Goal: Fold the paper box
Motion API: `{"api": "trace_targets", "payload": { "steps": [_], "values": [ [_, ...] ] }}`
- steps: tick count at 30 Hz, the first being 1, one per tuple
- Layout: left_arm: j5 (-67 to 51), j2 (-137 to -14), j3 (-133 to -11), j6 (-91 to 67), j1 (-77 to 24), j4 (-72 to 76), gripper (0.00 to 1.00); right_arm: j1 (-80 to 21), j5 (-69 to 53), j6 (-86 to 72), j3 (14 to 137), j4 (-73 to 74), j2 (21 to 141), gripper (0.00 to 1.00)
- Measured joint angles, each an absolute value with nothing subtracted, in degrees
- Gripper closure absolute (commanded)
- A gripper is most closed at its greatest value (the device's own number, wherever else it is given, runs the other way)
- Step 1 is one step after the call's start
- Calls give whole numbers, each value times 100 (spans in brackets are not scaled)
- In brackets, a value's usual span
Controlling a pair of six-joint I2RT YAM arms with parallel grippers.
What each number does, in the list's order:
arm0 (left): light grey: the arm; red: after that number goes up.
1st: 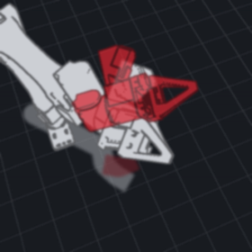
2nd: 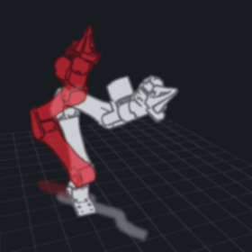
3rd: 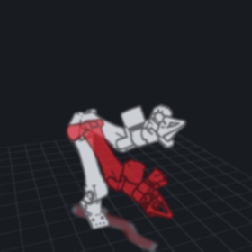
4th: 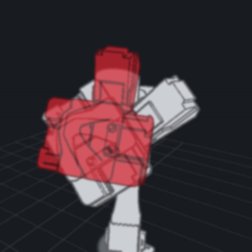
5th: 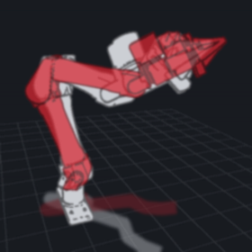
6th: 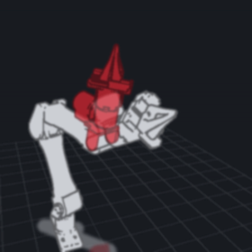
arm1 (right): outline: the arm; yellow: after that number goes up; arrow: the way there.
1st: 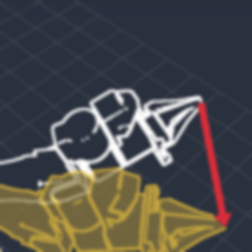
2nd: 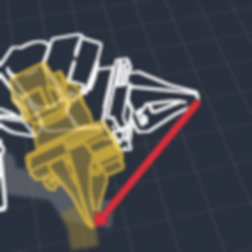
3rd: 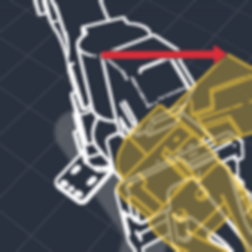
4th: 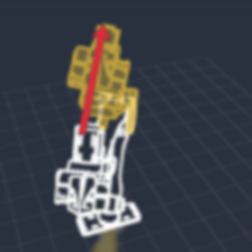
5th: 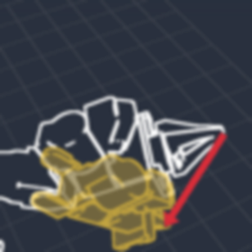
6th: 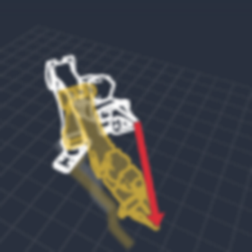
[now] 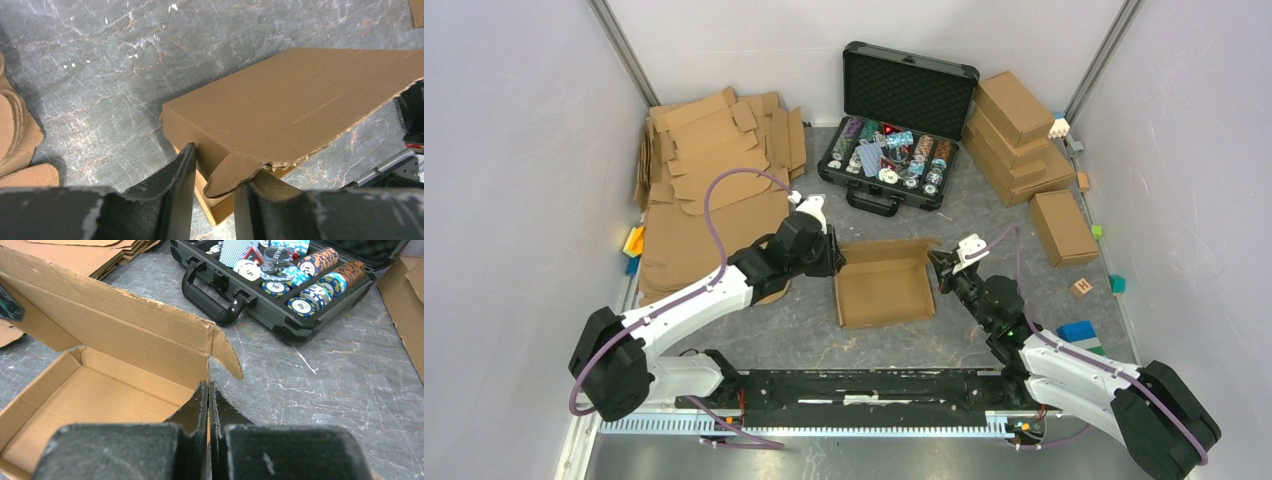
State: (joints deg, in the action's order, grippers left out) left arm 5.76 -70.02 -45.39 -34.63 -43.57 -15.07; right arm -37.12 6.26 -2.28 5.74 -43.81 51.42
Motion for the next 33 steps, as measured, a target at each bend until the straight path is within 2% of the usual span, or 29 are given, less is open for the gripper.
{"api": "trace_targets", "payload": {
  "steps": [7,19,22,29,33],
  "values": [
    [558,-7011,-4912,-3229,-4357,-1774,51,-3712,784,-276,600,-4101,5022,100],
    [482,-7070,-4888,-3100,-4219,-1944,17,-3721,834,-388,701,-3822,5017,100],
    [482,-6751,-4453,-3055,-4106,-1826,0,-3732,856,-419,729,-3778,5017,100],
    [242,-6455,-3533,-2971,-4047,-1105,1,-3739,856,-440,827,-3667,5074,100],
    [-58,-6473,-3068,-2893,-4047,-537,12,-3739,845,-471,858,-3627,5092,100]
  ]
}}
